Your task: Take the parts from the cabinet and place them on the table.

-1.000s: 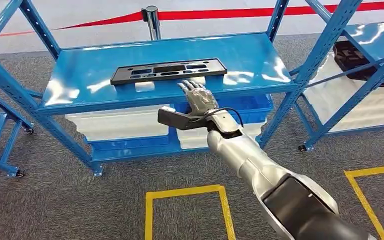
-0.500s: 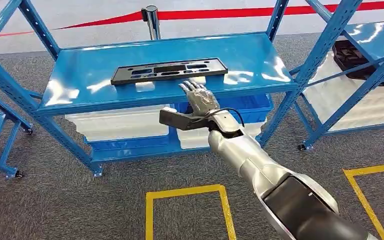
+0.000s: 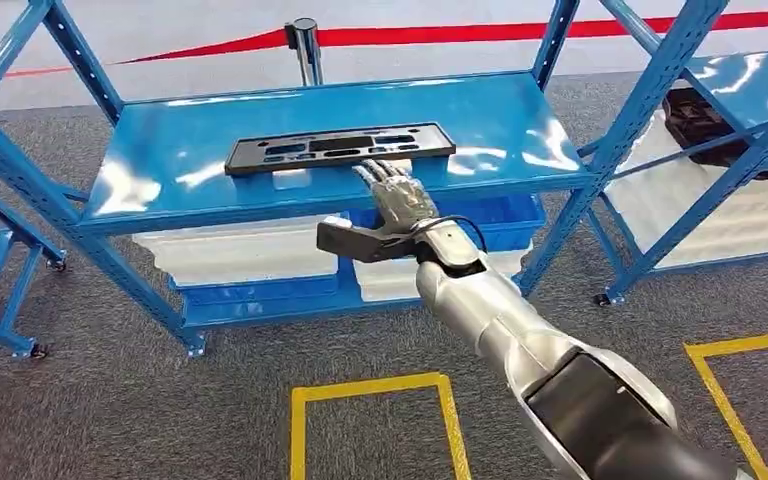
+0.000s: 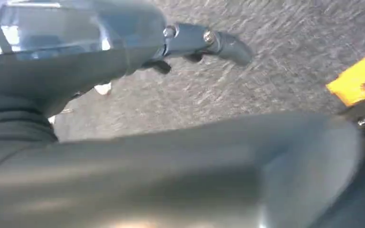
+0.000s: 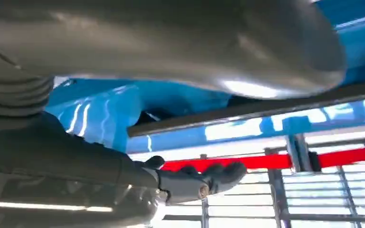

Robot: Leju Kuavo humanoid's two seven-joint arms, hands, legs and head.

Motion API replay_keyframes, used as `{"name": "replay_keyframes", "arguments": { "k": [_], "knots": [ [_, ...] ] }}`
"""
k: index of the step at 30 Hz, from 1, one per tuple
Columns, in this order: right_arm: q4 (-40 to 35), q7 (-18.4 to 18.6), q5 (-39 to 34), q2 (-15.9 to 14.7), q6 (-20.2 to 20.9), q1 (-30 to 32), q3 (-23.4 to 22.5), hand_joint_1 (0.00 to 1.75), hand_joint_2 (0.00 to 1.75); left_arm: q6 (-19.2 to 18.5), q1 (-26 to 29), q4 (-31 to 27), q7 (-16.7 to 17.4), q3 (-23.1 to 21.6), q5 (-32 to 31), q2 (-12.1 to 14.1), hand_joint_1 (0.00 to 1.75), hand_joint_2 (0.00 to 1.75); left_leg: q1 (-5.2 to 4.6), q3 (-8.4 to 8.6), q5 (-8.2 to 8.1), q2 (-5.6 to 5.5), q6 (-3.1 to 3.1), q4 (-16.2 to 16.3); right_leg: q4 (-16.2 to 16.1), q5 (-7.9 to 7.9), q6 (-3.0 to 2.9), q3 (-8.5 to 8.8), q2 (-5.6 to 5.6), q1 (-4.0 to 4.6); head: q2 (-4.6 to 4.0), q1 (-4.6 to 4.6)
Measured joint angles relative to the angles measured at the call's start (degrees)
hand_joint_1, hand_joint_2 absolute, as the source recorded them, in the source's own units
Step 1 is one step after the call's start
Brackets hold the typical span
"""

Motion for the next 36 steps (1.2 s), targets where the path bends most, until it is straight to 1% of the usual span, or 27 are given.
{"name": "replay_keyframes", "arguments": {
  "k": [1, 2, 3, 5, 6, 7, 8, 9, 11, 12, 13, 14, 16, 17, 18, 19, 21, 22, 23, 26, 28, 29, 31, 32, 33, 34, 36],
  "knots": [
    [0.0, 0.0, 0.0, -0.1, 0.0, 0.3, 0.0, 0.0, 0.0, 0.0, 0.0, 0.0, 0.0, 0.0, 0.0, 0.0, 0.0, 0.0, 0.21, 0.02, -0.1, -0.01, -0.14, 0.0, 3.9, -1.13, 0.22, -2.26, 0.0, -0.26, 0.0, 0.06],
    [0.2, 0.0, 0.0, -0.3, 0.0, 0.6, 0.0, 0.0, 0.0, 0.0, 0.1, 0.0, 0.0, 0.0, 0.0, 0.0, 0.0, 0.0, 0.48, 0.05, -0.23, -0.05, -0.41, 0.1, 5.6, -0.91, 0.46, -3.46, -0.01, -0.56, 0.0, 0.17],
    [0.2, 0.0, 0.0, -0.4, 0.0, 0.8, 0.0, 0.0, 0.0, 0.0, 0.2, 0.0, 0.0, 0.0, 0.0, 0.0, 0.0, 0.0, 0.86, 0.17, -0.44, -0.11, -0.83, 0.1, 4.2, 0.67, 0.85, -3.16, -0.03, -0.94, 0.0, 0.42],
    [0.2, -0.1, 0.0, -0.4, 0.0, 0.8, 0.0, 0.0, 0.0, 0.0, 0.2, 0.0, 0.0, 0.0, 0.0, 0.0, 0.0, 0.0, 1.88, 0.4, -1.2, -0.18, -2.08, 0.9, -4.1, 5.79, 1.96, 0.55, -0.15, -1.85, 0.0, 0.63],
    [0.2, -0.1, 0.0, -0.4, 0.0, 0.7, 0.0, 0.0, 0.0, 0.0, 0.2, 0.0, 0.0, 0.0, -0.1, 0.0, 0.0, 0.0, 2.36, 0.39, -1.94, -0.18, -3.09, 1.8, -9.1, 7.73, 2.77, 2.82, -0.29, -2.57, 0.0, 0.79],
    [0.2, -0.1, 0.1, -0.4, 0.0, 0.6, 0.0, 0.0, 0.0, 0.0, 0.1, 0.1, 0.0, 0.0, -0.1, 0.6, 0.0, 0.0, 1.62, -0.21, -2.6, -0.33, -4.04, 2.6, -9.2, 5.9, 3.37, 3.42, 0.07, -2.13, 0.0, 1.53],
    [0.3, -0.1, 0.2, -0.2, -0.1, 0.7, 0.0, 0.0, 0.0, 0.0, 0.0, 0.0, 0.0, 0.0, -0.2, 0.2, 0.0, 0.0, 1.91, -0.3, -2.64, -0.31, -4.26, 2.7, -8.7, 5.8, 1.88, 3.07, 0.25, -2.31, 0.0, 2.05],
    [0.3, -0.1, 0.2, -0.3, -0.1, 1.0, 0.0, 0.0, 0.0, 0.0, 0.1, 0.0, 0.1, 0.0, -0.2, 0.4, 0.0, 0.0, 1.83, 0.03, -2.54, -0.37, -4.36, 2.3, -8.4, 5.48, 1.39, 2.97, 0.22, -2.2, 0.0, 0.93],
    [0.3, -0.1, 0.2, -0.3, -0.2, 1.2, 0.0, 0.0, 0.0, 0.0, 0.1, 0.0, 0.0, 0.0, -0.2, 0.3, 0.0, 0.0, 2.05, 0.61, -2.43, -0.32, -4.77, 1.7, -8.0, 5.11, 0.47, 2.92, 0.26, -2.05, 0.0, 0.22],
    [0.4, -0.1, 0.2, -0.2, -0.2, 1.2, 0.0, 0.0, 0.0, 0.0, 0.1, 0.0, 0.1, 0.0, -0.3, 0.3, 0.0, 0.0, 2.2, 0.22, -3.24, 0.18, -4.81, 3.1, -8.1, 4.98, -0.14, 3.37, 0.22, -2.13, 0.0, -0.38],
    [0.4, -0.2, 0.2, -0.2, -0.3, 1.1, 0.0, 0.0, 0.0, 0.0, 0.1, 0.0, 0.0, 0.0, -0.3, 0.3, 0.0, 0.0, 1.79, -0.81, -4.62, 0.51, -4.4, 6.3, -8.1, 4.72, -0.54, 3.84, 0.15, -2.04, 0.0, -1.12],
    [0.4, -0.3, 0.2, -0.2, -0.3, 0.9, 0.0, 0.0, 0.0, 0.0, 0.1, 0.0, 0.0, 0.0, -0.3, 0.3, 0.0, 0.0, 1.36, -2.76, -6.56, 0.5, -4.14, 10.6, -8.2, 4.54, -0.82, 4.1, 0.09, -1.91, 0.0, -1.55],
    [0.4, -0.4, 0.2, -0.2, -0.4, 1.1, 0.0, 0.0, 0.0, 0.0, 0.1, 0.0, 0.0, 0.0, -0.3, 0.3, 0.0, 0.0, 0.58, -7.75, -10.01, 0.45, -3.8, 19.9, -8.2, 4.13, -1.43, 4.52, -0.07, -1.45, 0.0, -2.16],
    [0.4, -0.5, 0.3, -0.2, -0.5, 1.3, 0.0, 0.0, 0.0, 0.0, 0.2, 0.0, 0.0, 0.0, -0.3, 0.3, 0.0, 0.0, 0.33, -9.51, -10.18, 0.45, -3.57, 22.4, -8.2, 3.95, -1.69, 4.73, -0.07, -1.19, 0.0, -2.14],
    [0.4, -0.5, 0.4, -0.2, -0.7, 1.4, 0.0, 0.0, 0.0, 0.0, 0.2, 0.0, 0.1, 0.0, -0.5, 0.3, 0.0, 0.0, 0.08, -9.83, -8.86, 0.44, -3.19, 21.8, -8.2, 3.73, -1.81, 5.03, -0.03, -1.0, 0.0, -2.14],
    [0.4, -0.6, 0.6, -0.1, -0.8, 1.3, -0.1, 0.0, 0.0, 0.0, 0.2, 0.0, 0.1, 0.0, -0.5, 0.3, 0.0, 0.0, -0.16, -8.9, -6.39, 0.43, -2.75, 18.7, -8.1, 3.46, -1.8, 5.41, 0.08, -0.9, 0.0, -2.16],
    [0.4, -1.0, 0.7, 0.0, -1.2, 1.3, -0.1, 0.0, 0.0, 0.0, 0.2, 0.0, 0.1, 0.0, -0.6, 0.3, 0.0, 0.0, -0.4, -5.07, -0.2, 0.46, -1.91, 8.5, -8.1, 2.74, -1.55, 6.52, 0.18, -0.9, 0.0, -2.21],
    [0.4, -1.1, 0.8, 0.1, -1.3, 1.3, -0.1, 0.0, 0.0, 0.0, 0.3, 0.0, 0.1, 0.0, -0.7, 0.3, 0.0, 0.0, -0.45, -4.24, -0.12, 0.47, -1.79, 6.8, -8.2, 2.5, -1.31, 6.61, 0.19, -0.83, 0.0, -2.25],
    [0.4, -1.3, 1.0, 0.2, -1.4, 1.1, -0.1, 0.0, 0.0, 0.0, 0.2, 0.1, 0.2, 0.0, -0.7, 0.2, 0.0, 0.0, -0.92, -3.86, -0.53, 0.32, -1.85, 5.4, -7.9, 2.34, -1.05, 6.51, 0.28, -0.2, 0.0, -2.38],
    [0.4, -1.8, 1.4, 0.5, -1.6, 1.3, -0.2, 0.0, 0.0, 0.0, 0.1, 0.0, 0.2, -0.1, -0.8, 0.2, 0.0, 0.0, -0.89, -4.11, -1.16, -0.02, -1.41, 5.3, -8.7, 2.54, -0.61, 6.56, 0.03, -0.42, 0.0, -2.06],
    [0.3, -2.0, 1.9, 0.7, -1.7, 1.2, -0.1, 0.0, 0.0, 0.0, 0.2, 0.0, 0.3, -0.1, -0.9, 0.3, 0.0, 0.0, -0.51, -3.81, -1.04, -0.01, -0.79, 4.9, -7.7, 1.55, -0.33, 6.05, -0.11, -0.51, 0.0, -1.9],
    [0.3, -2.1, 2.1, 0.8, -1.7, 1.1, -0.1, 0.0, 0.0, 0.0, 0.1, 0.0, 0.3, -0.1, -0.9, 0.3, 0.0, 0.0, -0.51, -3.81, -1.14, -0.01, -0.47, 4.9, -4.7, -0.05, -0.31, 4.57, -0.09, -0.36, 0.0, -1.53],
    [0.3, -2.4, 2.3, 0.9, -1.8, 1.2, -0.1, 0.0, 0.0, -0.2, 0.0, 0.0, 0.3, -0.1, -1.0, 0.2, 0.0, 0.0, -0.6, -3.76, -1.33, -0.01, -0.14, 4.9, 4.6, -3.63, -0.34, -0.48, -0.09, -0.14, 0.0, -0.74],
    [0.3, -2.4, 2.4, 1.0, -1.8, 1.3, 0.0, 0.0, 0.0, -0.2, 0.0, 0.0, 0.3, -0.1, -1.0, 0.2, 0.0, 0.0, -0.66, -3.73, -1.42, -0.01, -0.01, 4.9, 8.2, -4.27, -0.36, -2.69, -0.09, -0.11, 0.0, -0.4],
    [0.3, -2.4, 2.7, 1.0, -1.8, 1.5, 0.0, 0.0, 0.0, -0.2, 0.0, 0.0, 0.3, -0.1, -1.1, 0.2, 0.0, 0.0, -0.74, -3.61, -1.51, -0.07, 0.07, 4.9, 8.8, -3.49, -0.4, -3.58, -0.09, -0.11, 0.0, -0.13],
    [0.4, -2.4, 2.8, 1.0, -1.8, 1.6, 0.0, 0.0, 0.0, -0.2, 0.0, 0.0, 0.3, -0.1, -1.1, 0.2, 0.0, 0.0, -0.81, -3.39, -1.64, -0.17, 0.17, 4.9, 7.0, -1.38, -0.45, -3.13, -0.09, -0.1, 0.0, 0.11],
    [0.3, -2.5, 2.8, 1.3, -1.8, 1.4, 0.0, 0.0, 0.0, -0.2, 0.0, 0.0, 0.3, -0.1, -1.1, 0.2, 0.0, 0.0, -0.9, -2.66, -2.08, -0.29, 0.08, 4.9, -2.3, 4.58, -0.93, 0.51, -0.09, 0.07, 0.0, 0.66]
  ]
}}
